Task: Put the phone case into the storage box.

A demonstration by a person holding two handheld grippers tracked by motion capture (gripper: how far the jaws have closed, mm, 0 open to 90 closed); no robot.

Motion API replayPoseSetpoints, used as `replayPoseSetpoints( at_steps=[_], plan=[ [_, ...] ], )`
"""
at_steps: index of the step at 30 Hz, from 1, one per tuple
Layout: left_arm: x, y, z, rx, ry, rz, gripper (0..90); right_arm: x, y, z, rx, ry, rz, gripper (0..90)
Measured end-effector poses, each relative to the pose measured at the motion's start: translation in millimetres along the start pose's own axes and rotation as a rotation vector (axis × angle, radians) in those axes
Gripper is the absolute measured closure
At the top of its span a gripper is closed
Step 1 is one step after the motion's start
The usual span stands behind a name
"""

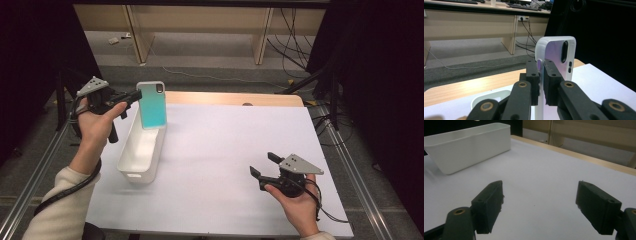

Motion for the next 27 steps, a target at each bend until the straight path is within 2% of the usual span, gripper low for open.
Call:
replayPoseSetpoints(
  at_steps=[1, 2, 6, 9, 12, 13, 14, 18, 21, 22, 25, 27],
  plan=[
    [-0.3, 0.5, 0.2, 0.0, 0.0, 0.002, 83.5, -2.9, -0.7, -0.5, -0.007, 0.024, 0.0, 23.4],
    [-0.8, 1.3, 0.5, 0.005, -0.001, 0.007, 83.5, -1.4, -0.3, -0.6, -0.003, -0.007, 0.002, 23.4],
    [-0.2, 3.1, -0.1, 0.008, 0.001, 0.016, 83.5, -5.3, -0.5, -2.3, -0.008, 0.002, -0.006, 23.4],
    [0.2, 4.7, -0.6, 0.017, 0.004, 0.03, 83.5, -6.8, -1.0, -3.0, -0.007, -0.012, -0.015, 23.4],
    [0.3, 7.0, -0.5, 0.012, 0.003, 0.035, 83.5, -10.3, -1.6, -4.2, 0.006, 0.002, -0.015, 23.4],
    [0.4, 7.4, -0.5, 0.013, 0.003, 0.035, 83.6, -12.6, -2.2, -4.7, 0.005, 0.023, -0.014, 23.4],
    [0.5, 8.1, -0.7, 0.011, 0.002, 0.036, 83.6, -11.2, -2.2, -4.8, 0.006, 0.001, -0.019, 23.4],
    [0.9, 11.0, -0.9, 0.01, 0.003, 0.04, 83.5, -11.6, -2.6, -5.6, 0.003, -0.01, -0.025, 23.4],
    [1.5, 13.3, -1.6, 0.017, 0.003, 0.049, 83.5, -12.0, -3.0, -6.4, 0.002, -0.006, -0.032, 23.5],
    [1.9, 13.8, -1.8, 0.017, 0.003, 0.049, 83.5, -14.3, -3.3, -6.7, 0.003, 0.022, -0.027, 23.5],
    [3.3, 15.9, -3.0, 0.015, 0.005, 0.052, 83.5, -14.7, -3.2, -6.7, 0.009, 0.027, -0.028, 23.5],
    [4.3, 17.3, -3.8, 0.014, 0.006, 0.055, 83.5, -12.5, -2.9, -6.8, 0.013, 0.0, -0.029, 23.5]
  ],
)
Point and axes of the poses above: each handheld gripper's, and its own axes: x roughly forward along the jaws, z roughly out of its top, y roughly to its left, the point moved 3 cm from there along x, roughly forward along the jaws
